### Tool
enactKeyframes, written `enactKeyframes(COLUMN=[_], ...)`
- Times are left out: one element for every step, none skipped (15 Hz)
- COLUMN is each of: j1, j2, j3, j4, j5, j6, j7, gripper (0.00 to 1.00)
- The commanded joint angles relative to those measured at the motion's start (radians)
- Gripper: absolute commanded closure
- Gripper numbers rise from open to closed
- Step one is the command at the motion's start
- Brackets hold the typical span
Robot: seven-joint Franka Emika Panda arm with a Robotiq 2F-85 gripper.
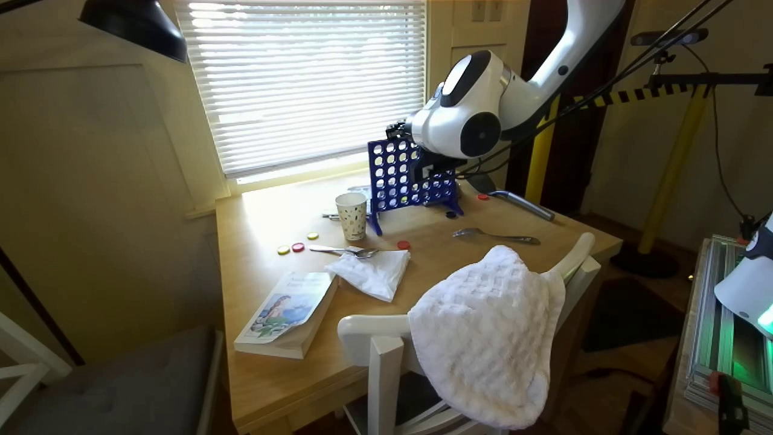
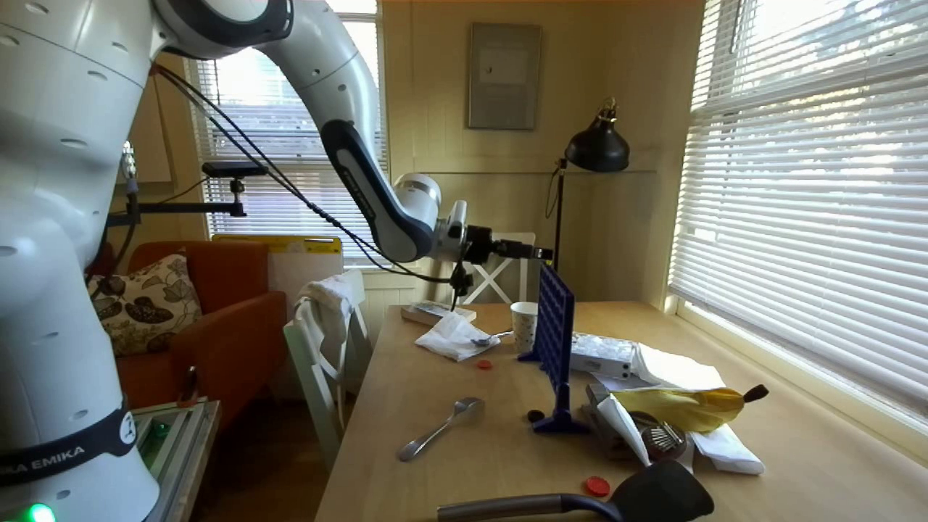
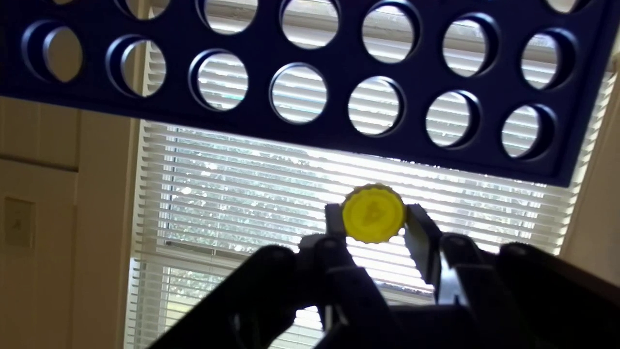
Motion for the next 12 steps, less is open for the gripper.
enactKeyframes(j1=[-0.014, -0.016, -0.018, -0.02, -0.021, -0.023, -0.025, -0.026, -0.027, -0.028, -0.029, -0.029], j2=[0.006, 0.008, 0.012, 0.013, 0.014, 0.017, 0.021, 0.025, 0.027, 0.029, 0.032, 0.034], j3=[0.009, 0.009, 0.009, 0.009, 0.009, 0.009, 0.009, 0.009, 0.009, 0.009, 0.009, 0.01], j4=[-0.003, -0.003, -0.002, -0.003, -0.004, -0.004, -0.003, -0.002, -0.002, -0.001, 0.0, 0.001], j5=[-0.042, -0.044, -0.048, -0.049, -0.051, -0.051, -0.051, -0.053, -0.056, -0.056, -0.059, -0.061], j6=[-0.013, -0.011, -0.009, -0.009, -0.009, -0.008, -0.006, -0.005, -0.005, -0.004, -0.003, -0.003], j7=[0.017, 0.02, 0.023, 0.026, 0.028, 0.029, 0.03, 0.031, 0.032, 0.033, 0.032, 0.031], gripper=[0.89, 0.89, 0.89, 0.89, 0.89, 0.89, 0.89, 0.89, 0.89, 0.89, 0.89, 0.89])
